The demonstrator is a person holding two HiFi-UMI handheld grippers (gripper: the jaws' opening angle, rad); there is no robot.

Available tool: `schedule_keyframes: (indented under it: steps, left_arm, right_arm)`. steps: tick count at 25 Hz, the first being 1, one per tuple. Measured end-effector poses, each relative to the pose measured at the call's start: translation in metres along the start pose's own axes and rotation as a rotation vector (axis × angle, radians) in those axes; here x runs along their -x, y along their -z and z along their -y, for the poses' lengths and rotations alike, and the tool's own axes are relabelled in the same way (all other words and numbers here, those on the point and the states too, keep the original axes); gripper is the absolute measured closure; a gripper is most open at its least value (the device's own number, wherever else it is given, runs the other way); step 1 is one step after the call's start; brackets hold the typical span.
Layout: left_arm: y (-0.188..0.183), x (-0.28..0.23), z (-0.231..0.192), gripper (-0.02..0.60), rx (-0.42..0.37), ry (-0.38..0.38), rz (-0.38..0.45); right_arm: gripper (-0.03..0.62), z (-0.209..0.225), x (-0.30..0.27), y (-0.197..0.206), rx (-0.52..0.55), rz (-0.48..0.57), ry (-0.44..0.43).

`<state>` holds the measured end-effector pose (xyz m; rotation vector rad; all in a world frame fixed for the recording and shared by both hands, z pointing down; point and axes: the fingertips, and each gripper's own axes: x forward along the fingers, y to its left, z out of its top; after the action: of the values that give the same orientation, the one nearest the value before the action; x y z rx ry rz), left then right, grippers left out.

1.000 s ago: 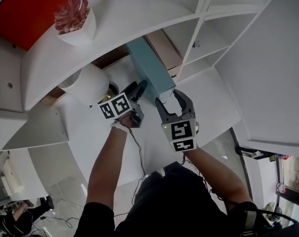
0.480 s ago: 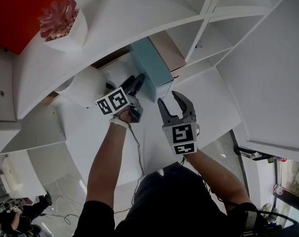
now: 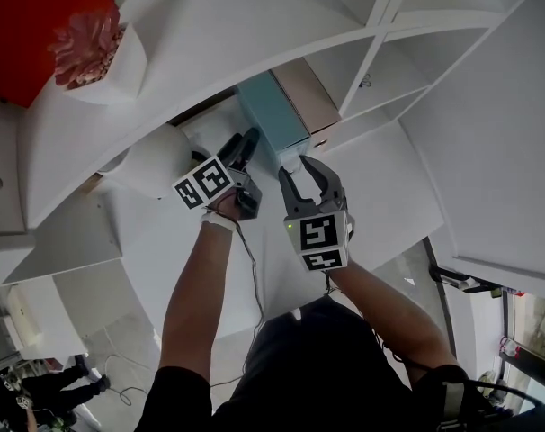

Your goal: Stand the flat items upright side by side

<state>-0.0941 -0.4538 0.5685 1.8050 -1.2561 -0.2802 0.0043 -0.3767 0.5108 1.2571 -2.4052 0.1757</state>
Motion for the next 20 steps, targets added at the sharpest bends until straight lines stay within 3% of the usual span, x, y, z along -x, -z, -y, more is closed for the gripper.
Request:
schedule_keyframes:
  steps: [10,20]
  left_arm:
    - [0.002,0.006,-0.011,0.333,-0.035,-0.068,-0.001]
    - [0.046,0.061,0.020,0.333,-0.082,-0.011,-0.088]
  right_arm:
    - [0.442,-0.003,0.000,-0.001,0.007,-0.001,-0.011]
    - [0.445,-0.015,0.031,0.002,-0.058,-0.017,-0.015]
